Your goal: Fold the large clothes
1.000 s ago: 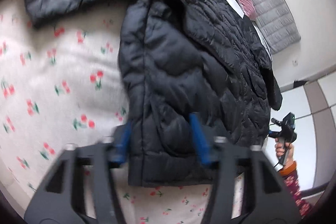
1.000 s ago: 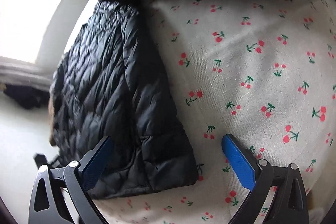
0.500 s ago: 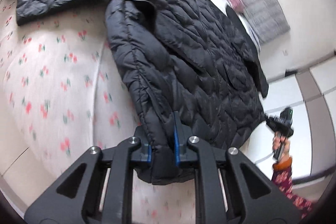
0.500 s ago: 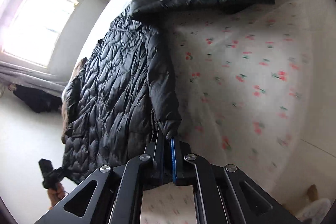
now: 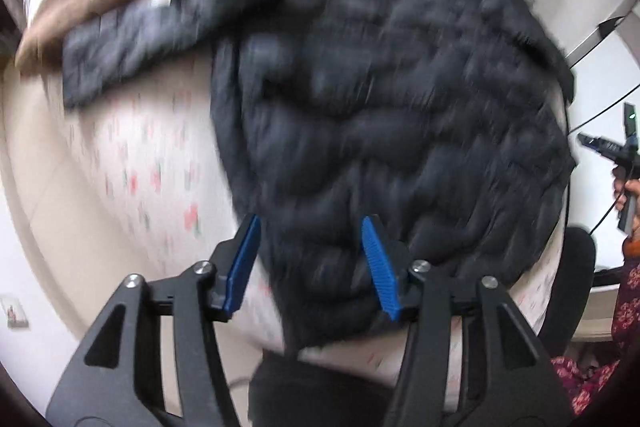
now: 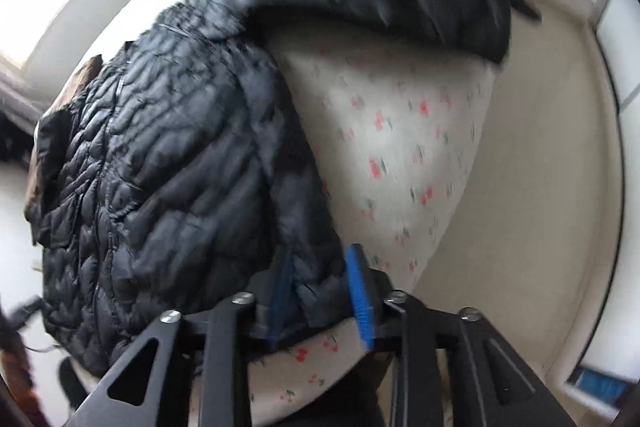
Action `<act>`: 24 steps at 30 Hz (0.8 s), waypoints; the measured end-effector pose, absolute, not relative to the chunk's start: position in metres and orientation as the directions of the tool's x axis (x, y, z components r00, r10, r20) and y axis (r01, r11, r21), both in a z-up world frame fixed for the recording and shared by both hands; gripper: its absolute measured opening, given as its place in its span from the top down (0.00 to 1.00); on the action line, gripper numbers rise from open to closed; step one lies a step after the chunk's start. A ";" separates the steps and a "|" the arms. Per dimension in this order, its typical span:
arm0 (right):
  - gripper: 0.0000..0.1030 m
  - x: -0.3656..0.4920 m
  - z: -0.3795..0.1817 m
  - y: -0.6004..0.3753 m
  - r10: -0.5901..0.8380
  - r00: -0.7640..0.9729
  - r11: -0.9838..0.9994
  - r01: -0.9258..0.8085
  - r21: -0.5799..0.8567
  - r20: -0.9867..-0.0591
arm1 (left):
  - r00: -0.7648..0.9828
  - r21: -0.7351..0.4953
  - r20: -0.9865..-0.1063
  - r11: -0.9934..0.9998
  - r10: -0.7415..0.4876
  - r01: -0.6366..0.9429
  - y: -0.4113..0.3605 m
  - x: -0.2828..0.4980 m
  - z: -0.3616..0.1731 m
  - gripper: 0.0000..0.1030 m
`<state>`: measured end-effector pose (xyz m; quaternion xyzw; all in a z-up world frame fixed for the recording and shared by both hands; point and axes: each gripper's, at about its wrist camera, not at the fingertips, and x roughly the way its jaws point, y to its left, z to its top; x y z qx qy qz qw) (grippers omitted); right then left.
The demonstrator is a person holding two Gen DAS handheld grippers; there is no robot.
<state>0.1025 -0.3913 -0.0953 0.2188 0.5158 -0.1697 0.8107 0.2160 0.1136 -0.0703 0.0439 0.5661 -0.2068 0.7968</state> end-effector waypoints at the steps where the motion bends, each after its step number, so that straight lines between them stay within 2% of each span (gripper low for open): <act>1: 0.56 0.109 -0.090 -0.387 -0.067 0.423 0.856 0.490 0.166 -0.903 | 0.316 -0.174 -0.895 0.899 -0.314 0.401 0.107 0.228 -0.060 0.45; 3: 0.52 0.122 -0.081 -0.373 -0.083 0.459 0.879 0.453 0.153 -0.885 | 0.363 -0.200 -0.853 0.877 -0.376 0.438 0.095 0.252 -0.053 0.45; 6: 0.50 0.154 -0.082 -0.351 -0.063 0.495 0.903 0.398 0.162 -0.867 | 0.394 -0.227 -0.806 0.845 -0.442 0.485 0.090 0.264 -0.060 0.45; 10: 0.50 0.189 -0.095 -0.330 -0.009 0.548 0.911 0.349 0.219 -0.837 | 0.374 -0.263 -0.806 0.843 -0.459 0.469 0.086 0.296 -0.096 0.45; 12: 0.50 0.194 -0.102 -0.327 0.023 0.573 0.905 0.337 0.261 -0.820 | 0.365 -0.289 -0.822 0.873 -0.437 0.394 0.104 0.305 -0.124 0.46; 13: 0.50 0.200 -0.108 -0.328 0.043 0.582 0.902 0.327 0.282 -0.812 | 0.357 -0.321 -0.821 0.876 -0.446 0.359 0.116 0.306 -0.137 0.49; 14: 0.50 0.204 -0.115 -0.330 0.065 0.594 0.900 0.312 0.304 -0.802 | 0.355 -0.378 -0.801 0.867 -0.482 0.324 0.131 0.309 -0.148 0.56; 18: 0.50 0.211 -0.151 -0.343 0.050 0.569 0.895 0.340 0.290 -0.821 | 0.382 -0.542 -0.698 0.796 -0.605 0.269 0.179 0.293 -0.162 0.57; 22: 0.50 0.197 -0.160 -0.361 0.128 0.590 0.859 0.335 0.387 -0.797 | 0.365 -0.503 -0.734 0.820 -0.572 0.274 0.187 0.281 -0.152 0.54; 24: 0.50 0.191 -0.151 -0.363 0.145 0.580 0.858 0.331 0.394 -0.802 | 0.364 -0.423 -0.787 0.865 -0.498 0.269 0.181 0.281 -0.141 0.44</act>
